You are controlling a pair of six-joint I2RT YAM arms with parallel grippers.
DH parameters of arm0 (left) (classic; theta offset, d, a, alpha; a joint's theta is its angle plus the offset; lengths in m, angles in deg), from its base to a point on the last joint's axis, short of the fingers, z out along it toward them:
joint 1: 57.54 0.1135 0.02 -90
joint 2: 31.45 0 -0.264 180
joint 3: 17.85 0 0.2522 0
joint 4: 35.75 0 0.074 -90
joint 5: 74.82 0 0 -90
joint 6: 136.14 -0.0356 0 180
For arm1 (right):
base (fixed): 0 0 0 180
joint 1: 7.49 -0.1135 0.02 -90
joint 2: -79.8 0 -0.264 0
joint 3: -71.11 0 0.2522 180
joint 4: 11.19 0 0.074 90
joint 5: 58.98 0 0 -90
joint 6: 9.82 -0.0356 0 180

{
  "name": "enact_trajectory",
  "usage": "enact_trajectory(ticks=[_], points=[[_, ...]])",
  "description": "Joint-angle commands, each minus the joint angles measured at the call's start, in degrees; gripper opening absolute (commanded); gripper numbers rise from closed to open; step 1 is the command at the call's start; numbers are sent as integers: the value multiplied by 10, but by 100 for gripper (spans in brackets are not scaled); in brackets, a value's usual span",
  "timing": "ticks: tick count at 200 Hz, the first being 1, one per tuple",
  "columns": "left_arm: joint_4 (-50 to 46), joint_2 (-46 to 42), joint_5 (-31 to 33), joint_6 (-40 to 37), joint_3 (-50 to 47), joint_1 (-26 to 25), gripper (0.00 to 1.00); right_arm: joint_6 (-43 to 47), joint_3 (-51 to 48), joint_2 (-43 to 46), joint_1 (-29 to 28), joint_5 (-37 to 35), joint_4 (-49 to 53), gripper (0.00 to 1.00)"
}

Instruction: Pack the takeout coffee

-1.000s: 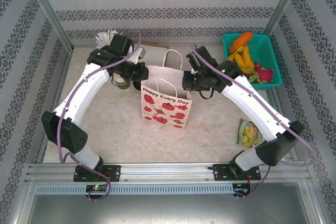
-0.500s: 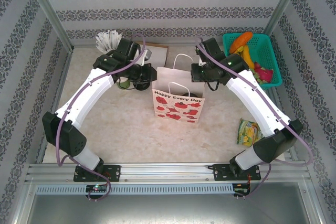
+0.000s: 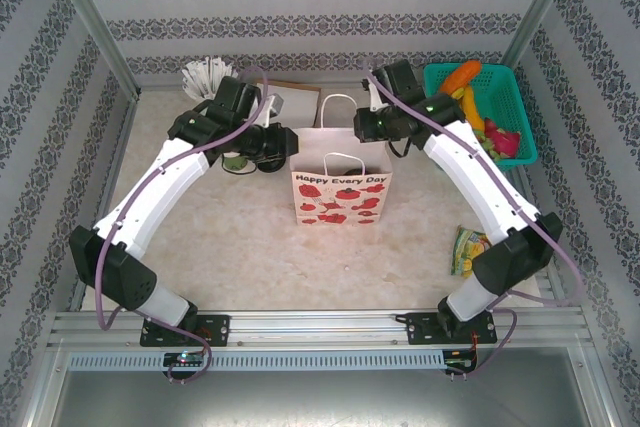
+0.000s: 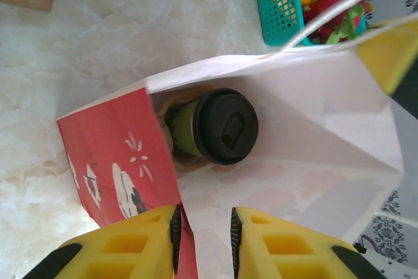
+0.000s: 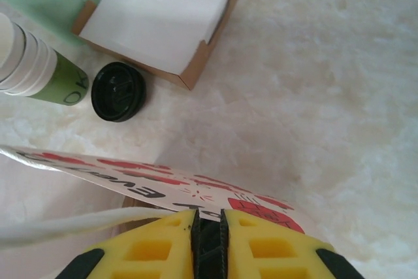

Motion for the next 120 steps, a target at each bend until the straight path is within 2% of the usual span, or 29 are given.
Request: enact_trajectory(ticks=[1,17,30,47,56,69,79,82,86,88,102,120], points=[[12,-22,22,-6,5,1,32,38,37,-19,-4,31,-20,22],[-6,-38,70,-31,12,13,43,40,63,-32,-4,26,-13,24],[-11,-54,102,-53,11,36,50,39,79,-31,-6,19,-9,30],[-12,-71,137,-97,12,76,58,55,79,-11,-8,18,-15,46],[-9,-76,178,-121,17,97,63,66,69,6,-9,13,-26,57],[20,-78,220,-129,15,133,72,74,47,31,-10,7,-52,66],[52,-74,221,-107,11,166,77,71,29,53,-12,-2,-81,74],[60,-71,218,-99,11,180,78,68,23,58,-12,-5,-91,81],[71,-67,214,-88,10,193,79,65,15,65,-12,-12,-105,95],[75,-66,213,-79,10,198,79,63,9,69,-12,-15,-112,97],[94,-44,212,-17,16,236,79,48,-29,100,-13,-44,-171,98],[117,-12,218,68,17,259,81,23,-92,136,-12,-96,-249,98]])
